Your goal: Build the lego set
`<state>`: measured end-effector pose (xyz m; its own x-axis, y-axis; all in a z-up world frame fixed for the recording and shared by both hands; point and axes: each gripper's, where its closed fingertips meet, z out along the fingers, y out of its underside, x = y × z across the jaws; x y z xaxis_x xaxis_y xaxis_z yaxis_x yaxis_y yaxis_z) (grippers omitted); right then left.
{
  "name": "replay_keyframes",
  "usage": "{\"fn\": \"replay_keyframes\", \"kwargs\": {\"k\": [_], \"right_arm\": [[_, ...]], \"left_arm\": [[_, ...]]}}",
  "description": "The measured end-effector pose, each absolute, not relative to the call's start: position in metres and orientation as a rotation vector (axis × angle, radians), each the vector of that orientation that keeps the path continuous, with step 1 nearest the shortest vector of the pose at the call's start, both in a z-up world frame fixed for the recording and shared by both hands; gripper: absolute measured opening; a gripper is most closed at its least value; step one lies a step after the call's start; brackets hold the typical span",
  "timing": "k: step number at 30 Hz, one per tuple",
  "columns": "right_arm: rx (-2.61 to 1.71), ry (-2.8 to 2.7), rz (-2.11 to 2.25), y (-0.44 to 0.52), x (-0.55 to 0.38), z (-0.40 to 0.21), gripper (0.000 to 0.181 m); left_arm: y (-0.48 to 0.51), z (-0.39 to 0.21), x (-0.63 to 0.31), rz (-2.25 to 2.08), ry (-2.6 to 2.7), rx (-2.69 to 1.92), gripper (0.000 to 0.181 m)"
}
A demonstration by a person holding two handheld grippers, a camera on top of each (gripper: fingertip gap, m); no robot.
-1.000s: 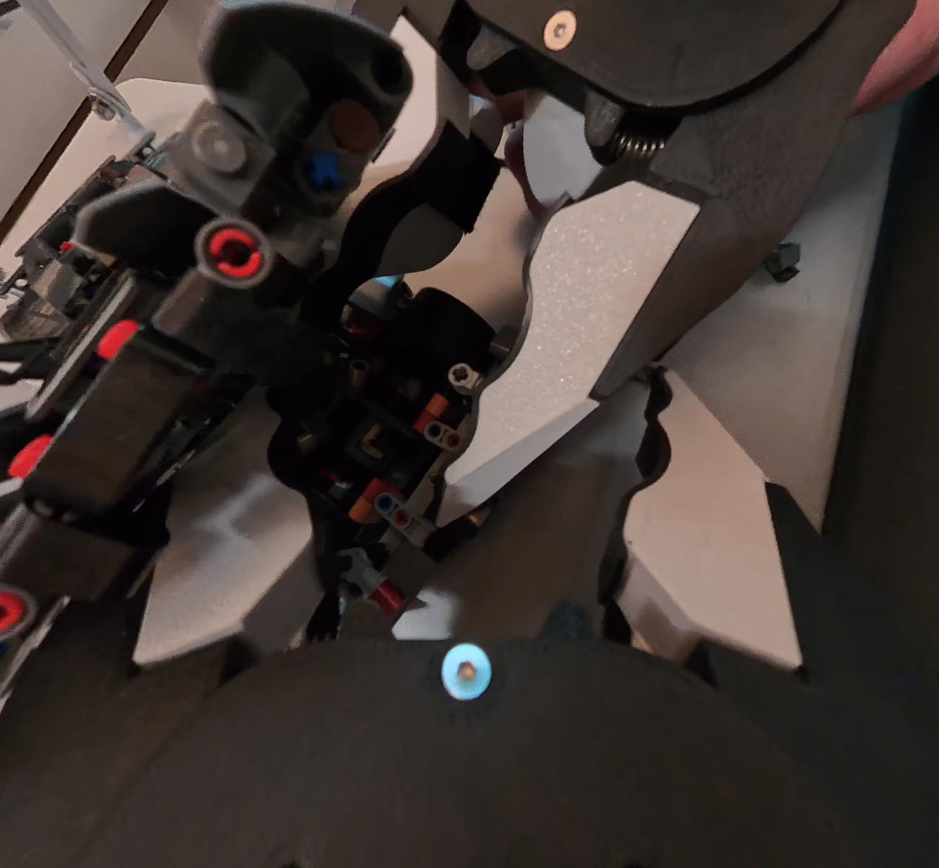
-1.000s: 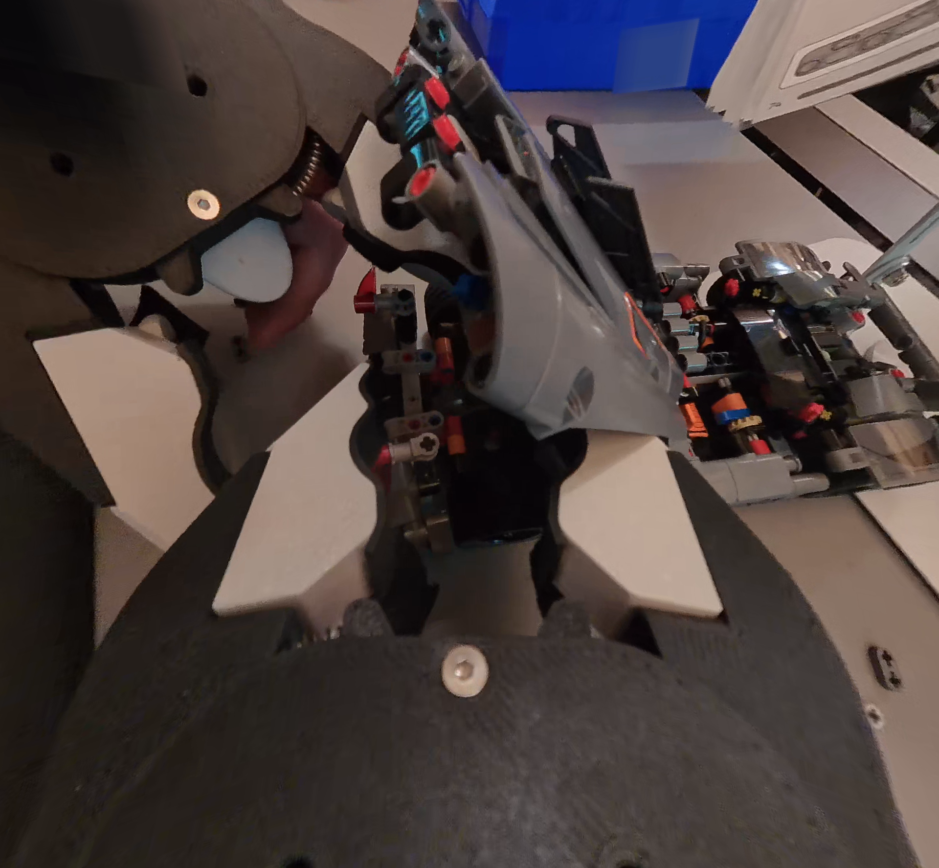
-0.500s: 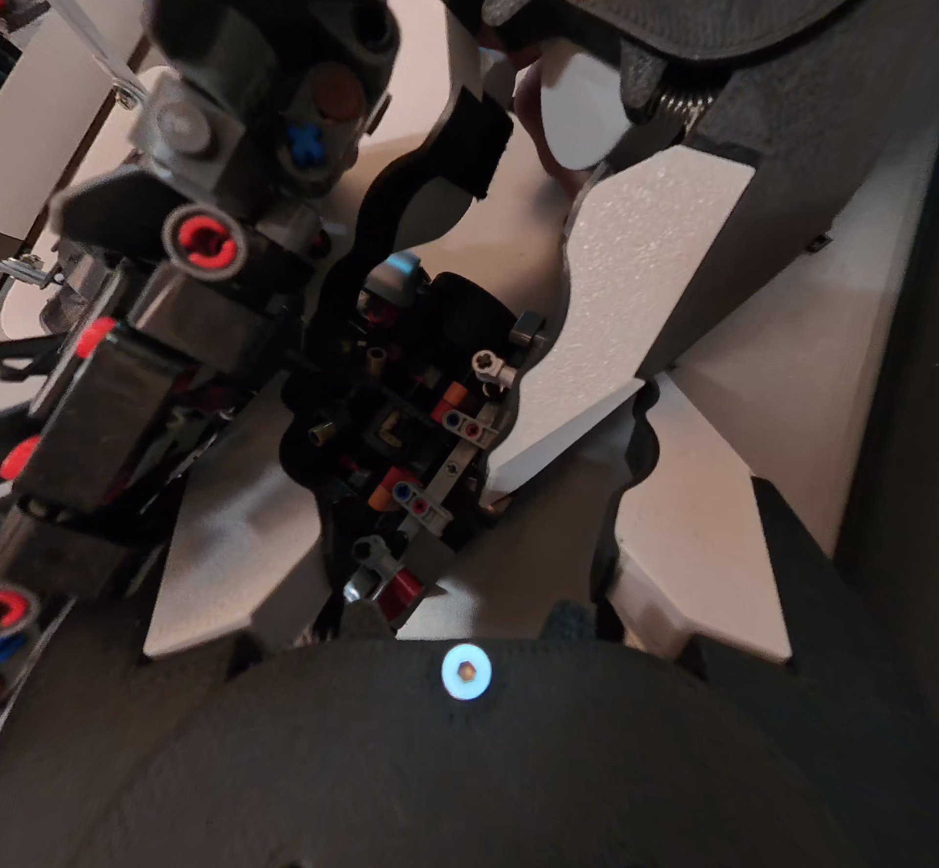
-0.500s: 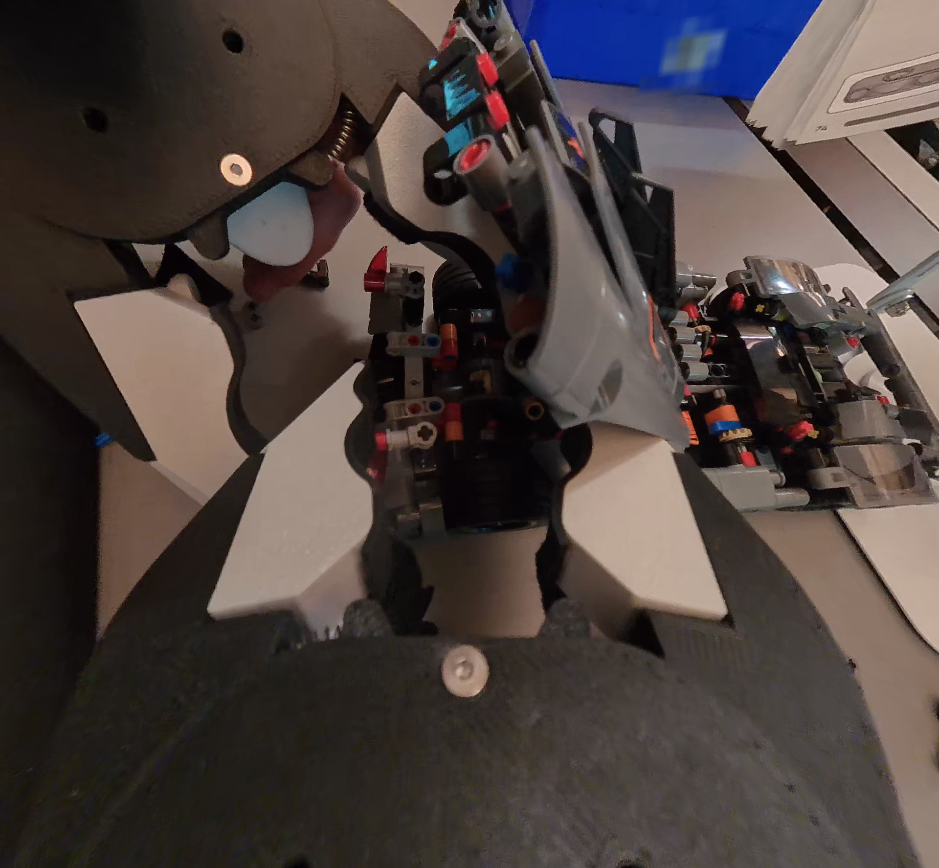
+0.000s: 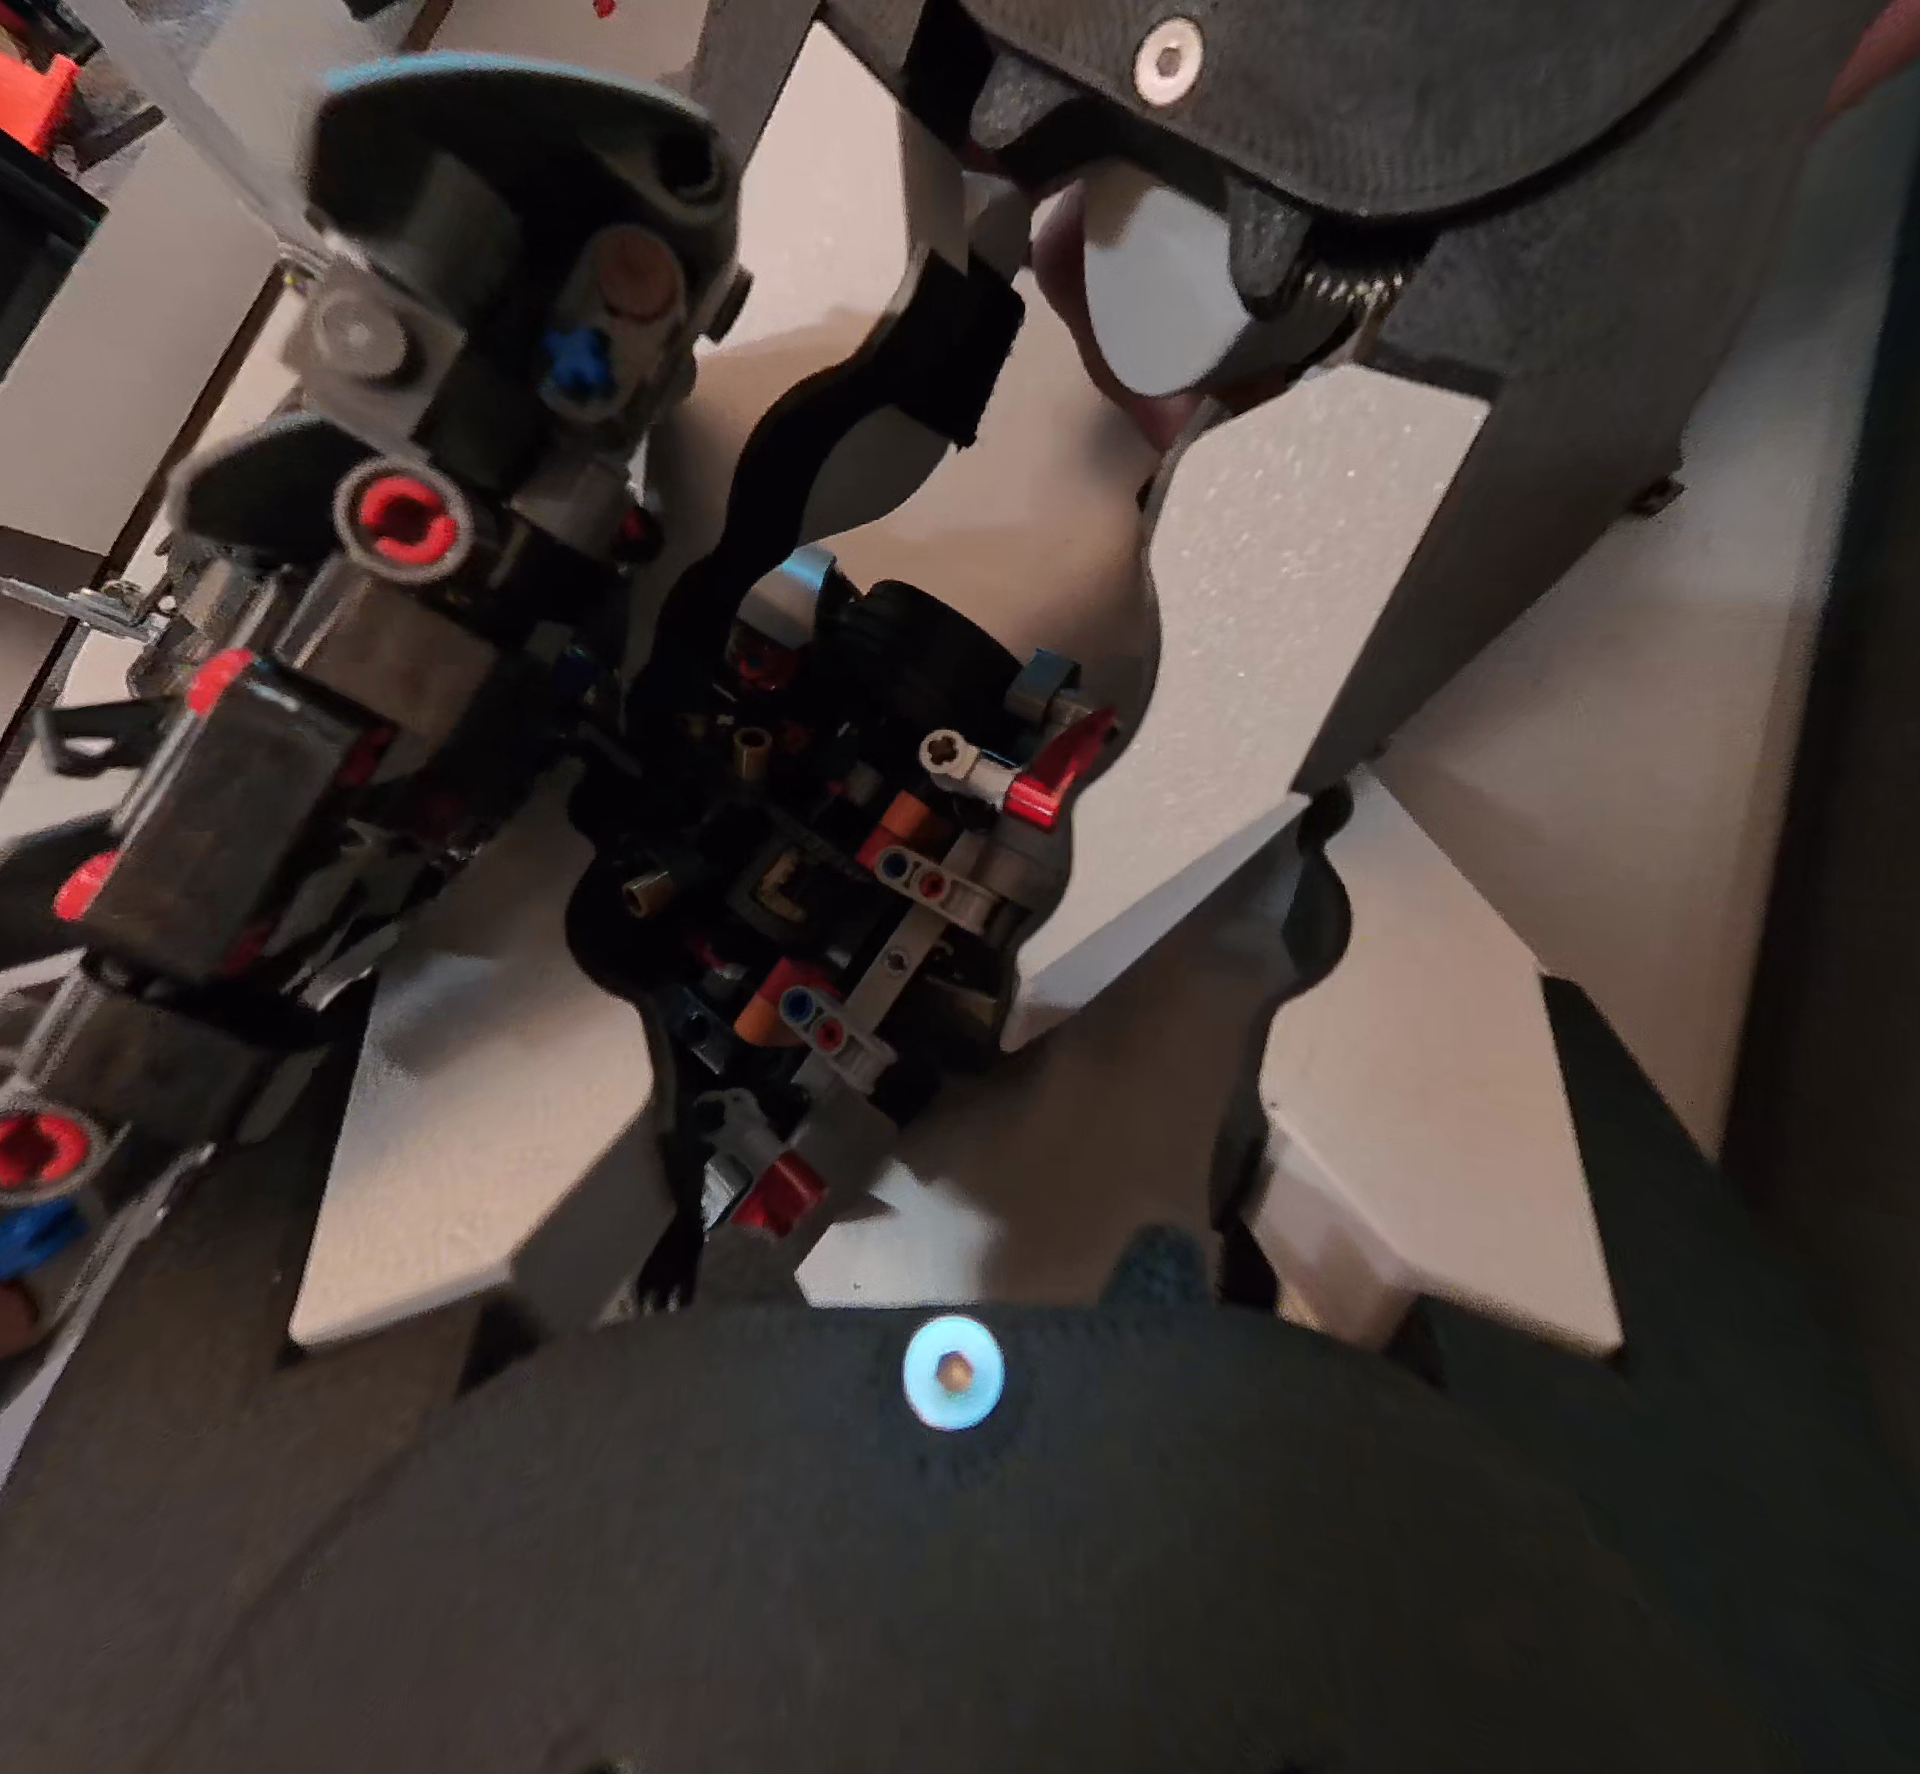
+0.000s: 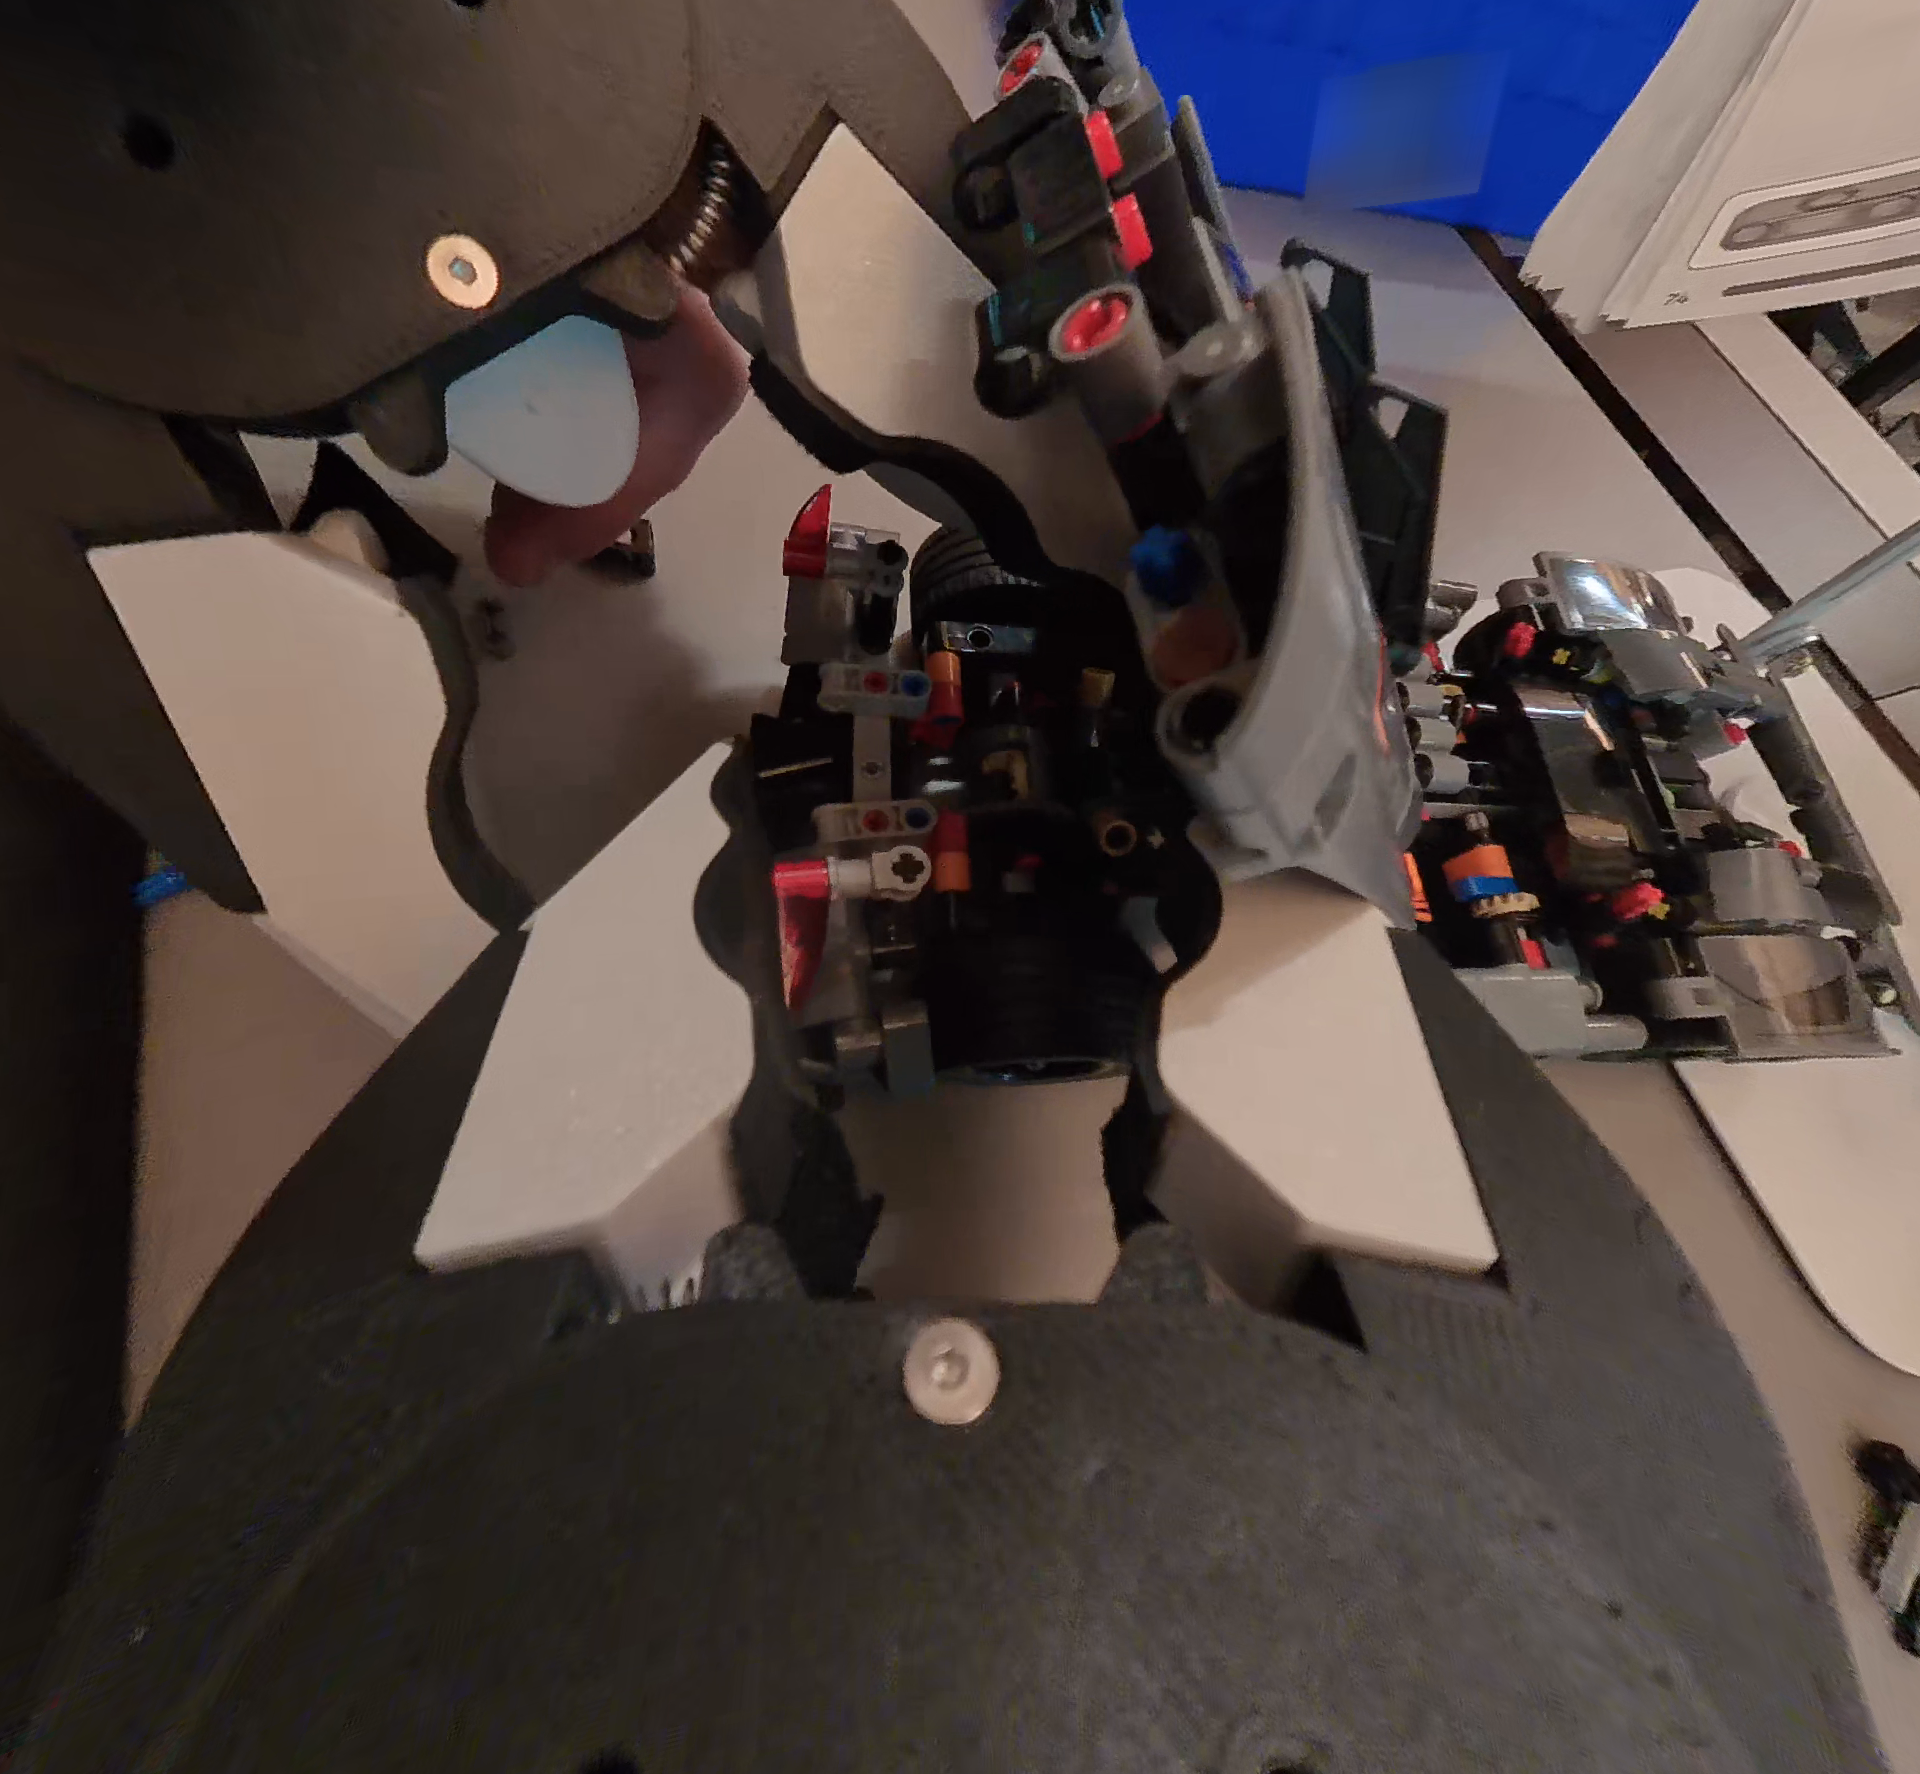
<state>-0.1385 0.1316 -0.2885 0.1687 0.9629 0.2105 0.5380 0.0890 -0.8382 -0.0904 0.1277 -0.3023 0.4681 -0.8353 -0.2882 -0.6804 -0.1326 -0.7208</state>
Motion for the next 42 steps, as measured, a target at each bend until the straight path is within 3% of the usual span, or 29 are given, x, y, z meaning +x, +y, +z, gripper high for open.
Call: {"fn": "replay_keyframes", "kwargs": {"k": [3,18,20,26,30,36,42], "right_arm": [[-1.557,-1.493,0.599,0.131,-0.139,-0.289,0.076],[-1.515,-1.577,0.566,0.124,-0.137,-0.293,0.067],[-1.517,-1.597,0.576,0.121,-0.137,-0.295,0.057],[-1.497,-1.599,0.556,0.12,-0.137,-0.292,0.056],[-1.505,-1.6,0.551,0.119,-0.133,-0.294,0.065],[-1.53,-1.59,0.586,0.119,-0.131,-0.293,0.064],[-1.54,-1.603,0.592,0.117,-0.129,-0.296,0.063]], "left_arm": [[0.126,-0.304,-0.091,-0.233,1.286,-1.859,0.128],[0.122,-0.309,-0.105,-0.075,1.352,-1.848,0.103],[0.116,-0.316,-0.105,-0.092,1.397,-1.873,0.097],[0.116,-0.313,-0.106,-0.071,1.396,-1.87,0.097],[0.123,-0.305,-0.108,-0.043,1.346,-1.832,0.11],[0.124,-0.311,-0.102,-0.012,1.394,-1.818,0.12],[0.123,-0.314,-0.105,0.025,1.416,-1.833,0.105]]}}
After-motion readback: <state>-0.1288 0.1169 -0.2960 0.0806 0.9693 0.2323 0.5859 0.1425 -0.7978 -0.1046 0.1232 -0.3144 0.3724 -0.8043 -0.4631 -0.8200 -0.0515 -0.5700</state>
